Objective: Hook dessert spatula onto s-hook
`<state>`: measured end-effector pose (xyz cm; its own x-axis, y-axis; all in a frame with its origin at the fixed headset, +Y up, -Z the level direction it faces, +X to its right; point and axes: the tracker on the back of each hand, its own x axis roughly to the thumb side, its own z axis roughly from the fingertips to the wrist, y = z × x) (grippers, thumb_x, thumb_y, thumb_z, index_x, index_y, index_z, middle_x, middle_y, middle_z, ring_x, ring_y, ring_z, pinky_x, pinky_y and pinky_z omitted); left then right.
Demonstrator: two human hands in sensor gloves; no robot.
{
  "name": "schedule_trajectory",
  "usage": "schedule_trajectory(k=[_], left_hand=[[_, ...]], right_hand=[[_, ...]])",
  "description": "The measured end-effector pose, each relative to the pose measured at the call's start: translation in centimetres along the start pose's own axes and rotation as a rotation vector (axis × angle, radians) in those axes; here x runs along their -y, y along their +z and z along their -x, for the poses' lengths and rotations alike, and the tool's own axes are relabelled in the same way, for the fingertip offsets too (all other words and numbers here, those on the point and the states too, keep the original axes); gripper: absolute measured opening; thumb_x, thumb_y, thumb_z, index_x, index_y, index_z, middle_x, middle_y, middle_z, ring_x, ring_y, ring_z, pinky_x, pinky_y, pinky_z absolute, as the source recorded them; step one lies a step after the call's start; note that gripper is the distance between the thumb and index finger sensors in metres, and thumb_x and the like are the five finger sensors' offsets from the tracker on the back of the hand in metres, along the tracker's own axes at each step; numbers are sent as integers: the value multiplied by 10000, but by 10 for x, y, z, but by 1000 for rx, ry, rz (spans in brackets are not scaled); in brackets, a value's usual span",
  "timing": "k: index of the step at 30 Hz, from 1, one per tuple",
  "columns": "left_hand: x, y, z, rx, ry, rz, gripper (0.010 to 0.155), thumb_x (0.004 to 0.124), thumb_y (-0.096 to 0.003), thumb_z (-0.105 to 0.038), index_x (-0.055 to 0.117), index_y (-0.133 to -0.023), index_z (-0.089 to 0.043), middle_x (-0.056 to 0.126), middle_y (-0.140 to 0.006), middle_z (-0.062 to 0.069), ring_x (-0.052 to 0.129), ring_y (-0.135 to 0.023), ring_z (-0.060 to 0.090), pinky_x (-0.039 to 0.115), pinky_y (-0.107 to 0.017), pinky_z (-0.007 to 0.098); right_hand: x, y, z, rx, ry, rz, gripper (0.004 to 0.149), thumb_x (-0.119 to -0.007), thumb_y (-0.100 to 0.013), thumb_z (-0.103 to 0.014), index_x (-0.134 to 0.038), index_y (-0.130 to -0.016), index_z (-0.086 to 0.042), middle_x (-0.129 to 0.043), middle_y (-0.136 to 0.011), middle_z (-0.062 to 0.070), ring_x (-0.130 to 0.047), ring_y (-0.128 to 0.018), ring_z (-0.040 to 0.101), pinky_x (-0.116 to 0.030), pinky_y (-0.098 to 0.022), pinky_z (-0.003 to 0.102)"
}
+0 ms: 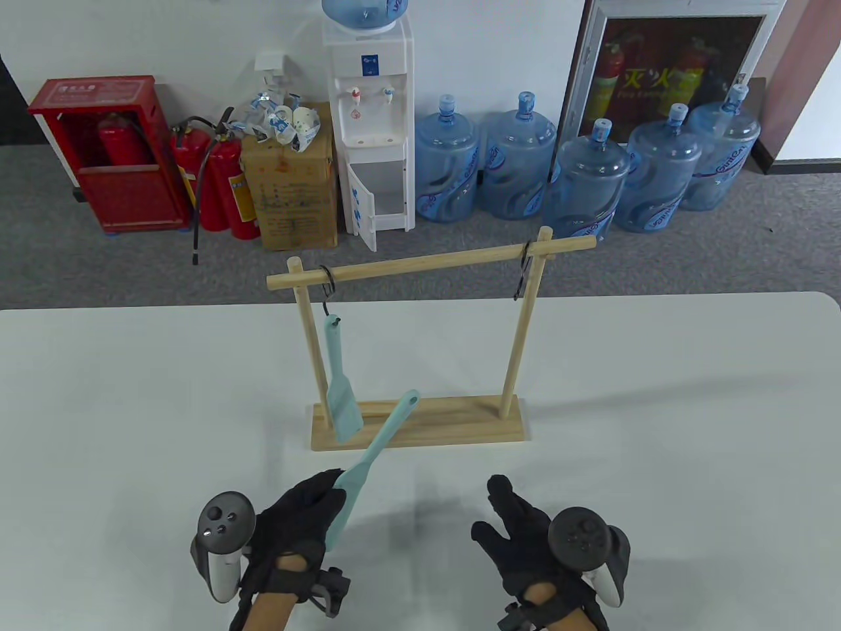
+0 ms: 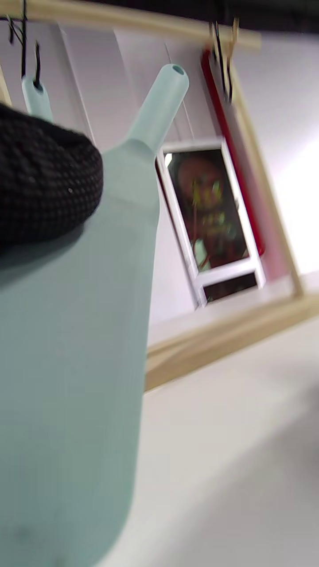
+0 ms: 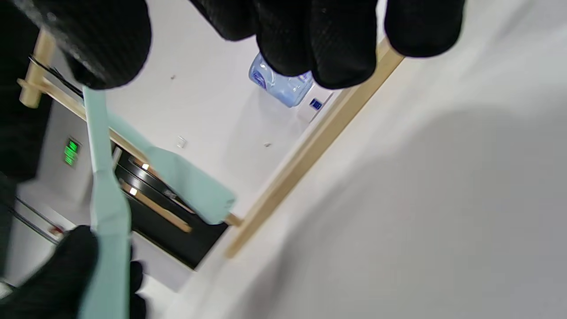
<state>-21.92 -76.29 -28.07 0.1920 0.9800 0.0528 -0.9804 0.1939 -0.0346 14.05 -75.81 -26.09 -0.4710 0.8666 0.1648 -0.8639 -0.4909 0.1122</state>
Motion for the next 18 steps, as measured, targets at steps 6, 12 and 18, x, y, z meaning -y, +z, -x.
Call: schedule_trajectory(k=[6,12,18], left_hand=[[38,0,-3,25,158,144,477,817,-463,-466,850,-895,-268,1040,-597,70,1020,-478,259,788,-492,480],[69,-1,-9,58,183,291,476,816,-465,-463,848,-898,-269,1041,-600,74,1019,-482,262,784,-497,483],[80,0,-11,63,152,337,476,816,-468,-457,852,-900,-261,1043,-603,79,1018,-486,266,783,-497,486]], right_hand=[[-10,-2,-11,40,-267,-26,843,-774,-458,-554,-350,-1082,-180,-519,-1032,88,-697,-896,349,-567,-645,596],[-17,-5,-21,112,-296,-71,837,-793,-463,-529,-352,-1085,-185,-532,-1027,79,-710,-878,332,-565,-646,591],[-21,-5,-29,156,-330,-35,693,-762,-483,-474,-520,-1060,-177,-693,-946,89,-830,-755,325,-624,-609,576]])
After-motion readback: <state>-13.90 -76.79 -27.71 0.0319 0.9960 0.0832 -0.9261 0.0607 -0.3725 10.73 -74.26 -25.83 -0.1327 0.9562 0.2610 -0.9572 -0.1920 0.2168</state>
